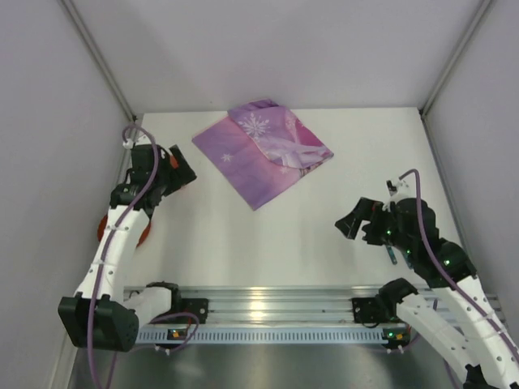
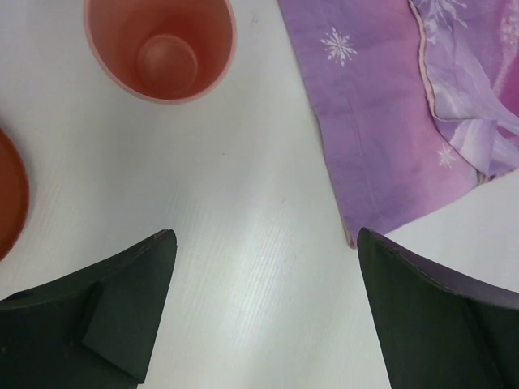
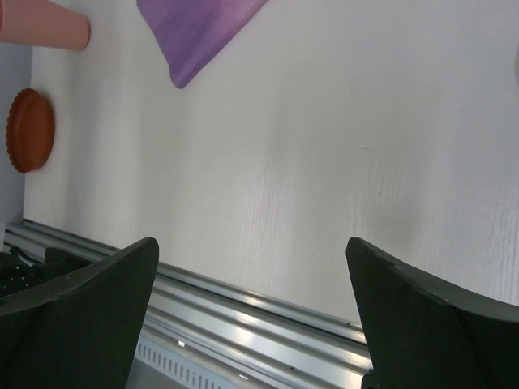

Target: Set the dinner table for one person

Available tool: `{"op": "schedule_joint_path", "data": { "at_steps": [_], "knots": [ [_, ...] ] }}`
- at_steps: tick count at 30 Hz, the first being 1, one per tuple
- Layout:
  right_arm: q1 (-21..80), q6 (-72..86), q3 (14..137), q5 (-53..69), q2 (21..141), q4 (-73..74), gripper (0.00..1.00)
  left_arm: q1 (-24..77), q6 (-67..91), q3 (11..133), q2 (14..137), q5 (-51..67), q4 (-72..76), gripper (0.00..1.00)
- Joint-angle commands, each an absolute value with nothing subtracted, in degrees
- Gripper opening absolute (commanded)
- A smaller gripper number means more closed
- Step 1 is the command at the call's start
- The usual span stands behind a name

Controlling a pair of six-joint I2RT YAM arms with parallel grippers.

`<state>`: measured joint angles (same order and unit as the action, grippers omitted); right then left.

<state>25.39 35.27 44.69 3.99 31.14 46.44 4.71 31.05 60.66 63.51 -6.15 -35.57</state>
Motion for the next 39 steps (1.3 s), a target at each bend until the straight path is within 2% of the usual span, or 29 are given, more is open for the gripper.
{"op": "schedule_joint_path", "data": {
  "at_steps": [1, 4, 8, 12, 18, 23, 26, 34, 35, 38, 39],
  "knots": [
    [25.84, 35.25, 45.26, 5.1, 28.83, 46.58, 1.0, 4.83, 32.78, 62.06, 64.41, 4.15, -39.2, 0.98],
    [25.84, 33.05, 45.35, 5.98, 30.05, 46.67, 1.0, 5.53, 36.19, 56.97, 63.82, 10.63, -34.99, 0.98],
    [25.93, 30.33, 48.95, 4.92, 36.37, 47.55, 1.0, 9.31, 43.58, 50.03, 62.58, 5.47, -32.7, 0.98],
    [25.93, 27.7, 54.91, 4.22, 46.28, 45.1, 1.0, 15.1, 47.01, 49.04, 65.73, 0.53, -32.17, 0.98],
    [25.84, 22.86, 63.36, 5.62, 60.96, 43.07, 1.0, 22.13, 50.09, 49.04, 76.43, -1.84, -24.62, 0.98],
    [25.84, 21.19, 69.5, 7.64, 69.24, 40.61, 1.0, 26.45, 53.25, 55.8, 88.05, -5.62, -21.1, 0.98],
    [25.31, 20.66, 73.19, 8.43, 75.91, 39.82, 1.0, 28.91, 54.31, 61.77, 99.18, -6.42, -20.92, 0.98],
    [21.36, 19.07, 82.08, 13.09, 89.46, 38.67, 1.0, 31.29, 54.67, 73.81, 113.54, -5.89, -19.51, 0.94],
    [20.4, 19.33, 84.35, 13.62, 92.95, 38.58, 1.0, 31.29, 54.23, 74.52, 115.64, -5.37, -19.34, 0.92],
    [18.99, 20.74, 89.71, 17.04, 100.6, 37.97, 1.0, 31.29, 52.48, 76.02, 118.55, -3.52, -18.37, 0.68],
    [18.9, 20.83, 91.48, 17.66, 102.64, 38.06, 1.0, 31.29, 51.86, 76.2, 119.09, -3.08, -18.02, 0.47]
  ]
}}
